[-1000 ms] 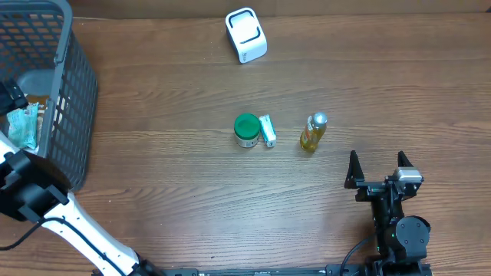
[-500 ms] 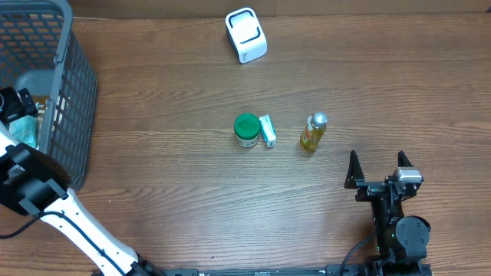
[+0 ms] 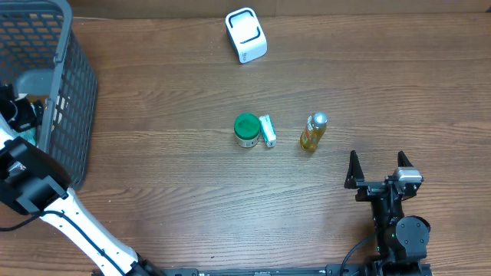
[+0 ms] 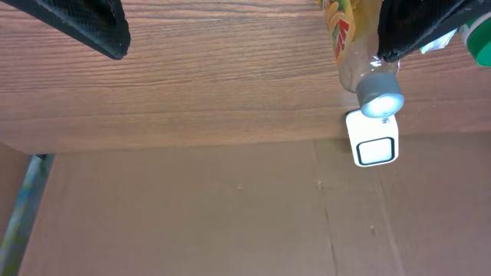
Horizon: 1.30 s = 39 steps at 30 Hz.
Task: Scan the item barcode
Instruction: 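Grasp the teal-and-brown snack bag in the basket with left gripper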
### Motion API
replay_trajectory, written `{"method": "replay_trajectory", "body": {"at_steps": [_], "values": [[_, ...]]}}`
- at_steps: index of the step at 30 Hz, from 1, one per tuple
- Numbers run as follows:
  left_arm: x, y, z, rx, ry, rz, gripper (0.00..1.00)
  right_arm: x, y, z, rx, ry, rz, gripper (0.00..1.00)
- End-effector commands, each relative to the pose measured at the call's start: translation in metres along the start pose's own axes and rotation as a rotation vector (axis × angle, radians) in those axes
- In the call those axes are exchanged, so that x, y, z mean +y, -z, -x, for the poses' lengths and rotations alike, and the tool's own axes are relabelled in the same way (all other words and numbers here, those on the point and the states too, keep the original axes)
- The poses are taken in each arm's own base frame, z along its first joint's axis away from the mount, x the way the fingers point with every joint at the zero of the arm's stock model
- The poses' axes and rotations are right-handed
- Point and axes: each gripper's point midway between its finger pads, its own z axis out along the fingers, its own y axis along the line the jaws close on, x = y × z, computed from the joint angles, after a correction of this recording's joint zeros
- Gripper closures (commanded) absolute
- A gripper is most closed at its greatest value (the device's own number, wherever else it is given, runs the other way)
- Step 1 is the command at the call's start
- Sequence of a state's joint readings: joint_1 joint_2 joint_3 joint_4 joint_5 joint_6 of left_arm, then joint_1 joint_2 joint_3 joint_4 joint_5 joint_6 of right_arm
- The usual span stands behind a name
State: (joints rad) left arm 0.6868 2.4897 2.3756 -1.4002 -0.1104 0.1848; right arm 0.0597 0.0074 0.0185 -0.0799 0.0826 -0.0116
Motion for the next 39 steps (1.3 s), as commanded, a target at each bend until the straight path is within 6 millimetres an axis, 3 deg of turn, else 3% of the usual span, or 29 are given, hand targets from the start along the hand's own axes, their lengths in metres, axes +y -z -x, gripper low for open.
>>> {"method": "replay_trajectory", "body": {"at_steps": [1, 7, 16, 18, 22, 23, 26, 29, 34, 35, 39], "values": [[-0.013, -0.028, -0.01, 0.061, -0.048, -0.024, 0.0, 0.0, 0.0, -0.003, 0.002, 0.005, -0.002, 0.0], [-0.018, -0.056, -0.022, 0.106, -0.054, -0.028, 0.01, 0.0, 0.0, -0.003, 0.002, 0.005, -0.002, 0.0], [-0.019, -0.059, -0.025, 0.111, -0.054, -0.029, 0.36, 0.0, 0.0, -0.003, 0.002, 0.005, -0.002, 0.0], [-0.019, -0.054, -0.023, 0.1, -0.043, -0.027, 0.47, 0.0, 0.0, -0.003, 0.002, 0.005, -0.003, 0.0], [-0.023, -0.03, -0.011, 0.047, -0.04, -0.017, 0.89, 0.0, 0.0, -0.003, 0.002, 0.005, -0.003, 0.0], [-0.023, -0.021, -0.006, 0.025, -0.023, -0.01, 0.96, 0.0, 0.0, -0.003, 0.002, 0.005, -0.003, 0.0], [-0.024, 0.017, 0.009, -0.071, 0.012, 0.003, 0.96, 0.0, 0.0, -0.003, 0.002, 0.005, -0.003, 0.0], [-0.025, 0.067, 0.024, -0.198, 0.045, 0.027, 0.96, 0.0, 0.0, -0.003, 0.002, 0.005, -0.002, 0.0], [-0.026, 0.175, 0.037, -0.465, 0.106, 0.062, 0.96, 0.0, 0.0, -0.003, 0.002, 0.005, -0.003, 0.0], [-0.027, 0.212, 0.036, -0.557, 0.122, 0.068, 0.96, 0.0, 0.0, -0.003, 0.002, 0.005, -0.002, 0.0], [-0.033, 0.299, 0.02, -0.769, 0.17, 0.041, 0.96, 0.0, 0.0, -0.003, 0.002, 0.005, -0.002, 0.0]]}}
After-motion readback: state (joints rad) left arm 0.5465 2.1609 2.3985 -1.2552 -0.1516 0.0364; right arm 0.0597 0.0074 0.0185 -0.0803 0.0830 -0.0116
